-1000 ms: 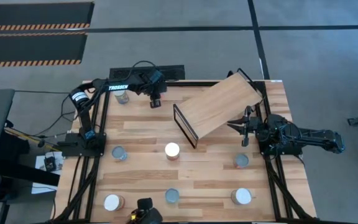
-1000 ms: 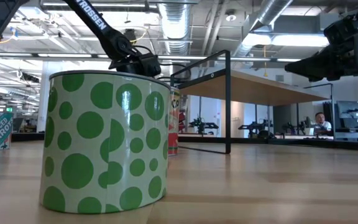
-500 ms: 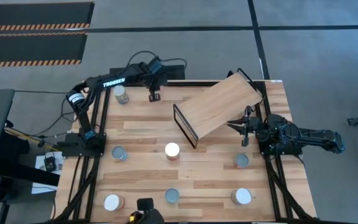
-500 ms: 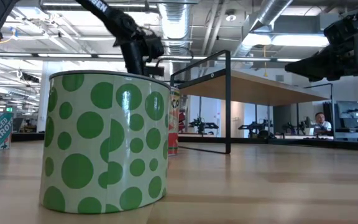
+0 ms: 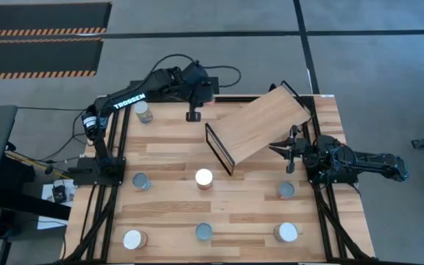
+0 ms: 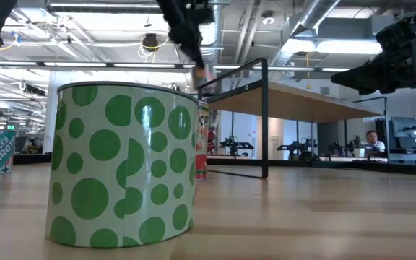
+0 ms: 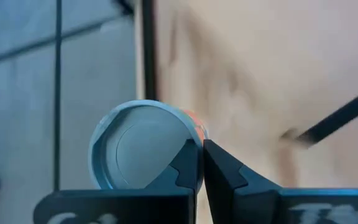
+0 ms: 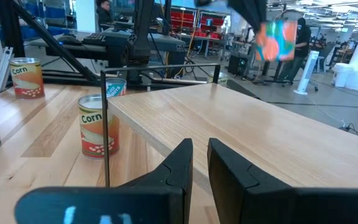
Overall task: Pick and place cans onto a shelf
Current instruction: Put the canned oranges on the shelf
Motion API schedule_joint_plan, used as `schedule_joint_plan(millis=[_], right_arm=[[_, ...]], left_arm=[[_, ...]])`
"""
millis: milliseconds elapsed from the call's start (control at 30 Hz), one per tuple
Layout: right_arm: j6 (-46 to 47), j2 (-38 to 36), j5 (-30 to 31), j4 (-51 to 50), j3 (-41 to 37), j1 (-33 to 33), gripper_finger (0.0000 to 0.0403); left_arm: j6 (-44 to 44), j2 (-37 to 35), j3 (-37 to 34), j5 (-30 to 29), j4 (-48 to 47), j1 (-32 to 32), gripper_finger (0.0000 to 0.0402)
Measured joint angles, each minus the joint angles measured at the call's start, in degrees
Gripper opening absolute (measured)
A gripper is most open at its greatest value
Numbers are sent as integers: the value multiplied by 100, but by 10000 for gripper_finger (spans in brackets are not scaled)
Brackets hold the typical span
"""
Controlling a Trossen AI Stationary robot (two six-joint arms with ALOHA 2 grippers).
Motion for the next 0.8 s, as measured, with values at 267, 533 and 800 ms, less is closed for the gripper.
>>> schedule_joint_plan(millis=[267, 533, 800], right_arm=[[0, 0, 0, 2, 0, 0, 76], [0, 0, 0, 0, 0, 0, 76], [0, 0, -2, -2, -2, 4, 76]], left_arm=[[-321, 0, 181, 632, 119, -716, 0], [-620, 177, 152, 529, 299, -935, 0], [-558, 629, 162, 402, 401, -949, 0]])
